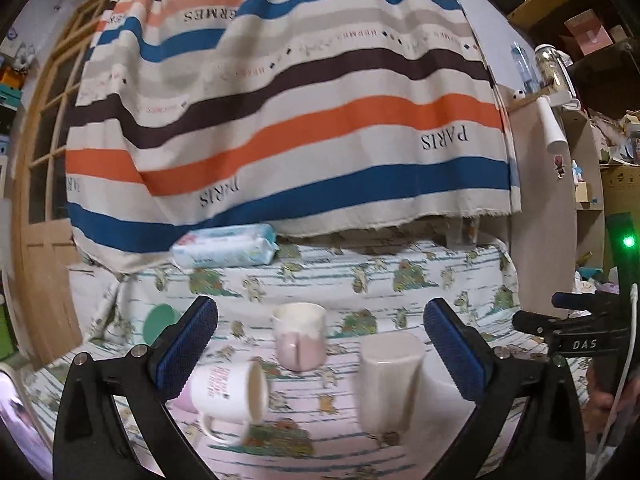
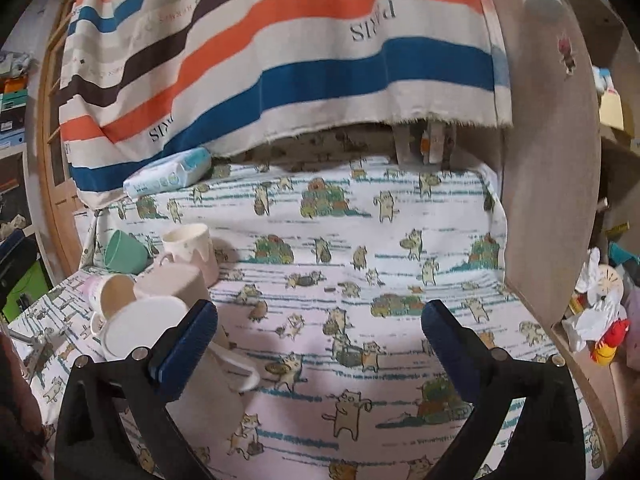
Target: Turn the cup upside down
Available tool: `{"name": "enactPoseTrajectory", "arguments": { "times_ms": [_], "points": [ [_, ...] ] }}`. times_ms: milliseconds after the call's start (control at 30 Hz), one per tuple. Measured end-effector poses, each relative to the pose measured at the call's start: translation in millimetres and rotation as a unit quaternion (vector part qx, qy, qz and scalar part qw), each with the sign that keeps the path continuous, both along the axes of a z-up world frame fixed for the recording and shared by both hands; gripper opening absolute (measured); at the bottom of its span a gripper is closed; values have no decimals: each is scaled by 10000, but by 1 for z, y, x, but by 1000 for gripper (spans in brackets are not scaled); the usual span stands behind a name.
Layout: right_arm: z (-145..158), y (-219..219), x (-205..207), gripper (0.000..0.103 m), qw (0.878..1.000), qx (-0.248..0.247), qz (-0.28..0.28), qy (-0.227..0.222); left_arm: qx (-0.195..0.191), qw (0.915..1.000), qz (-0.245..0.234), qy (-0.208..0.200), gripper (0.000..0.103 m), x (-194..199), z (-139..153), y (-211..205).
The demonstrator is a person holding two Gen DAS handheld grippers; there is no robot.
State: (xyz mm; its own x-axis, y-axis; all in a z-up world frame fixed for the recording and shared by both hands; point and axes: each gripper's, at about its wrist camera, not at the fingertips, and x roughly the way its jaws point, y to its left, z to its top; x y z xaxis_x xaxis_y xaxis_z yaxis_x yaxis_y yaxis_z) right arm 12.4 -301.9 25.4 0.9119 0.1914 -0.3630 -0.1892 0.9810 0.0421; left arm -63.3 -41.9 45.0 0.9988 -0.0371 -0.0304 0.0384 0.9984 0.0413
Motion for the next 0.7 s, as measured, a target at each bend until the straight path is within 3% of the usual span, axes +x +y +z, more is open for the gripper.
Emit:
{"name": "enactPoseTrajectory", "arguments": {
  "times_ms": [167,400,700],
  "points": [
    [-2,12,-2,103,9997,-207,-82,-104,-181,9997,118,74,103,4,-10,21],
    [-16,26,-13,103,9977,-501,-222,-395,32,9994,211,259,103,14,-23,29],
    [-17,26,-14,103,9979,-353,-281,-463,-419,9976,94,547,103,31,-34,52]
  ]
}}
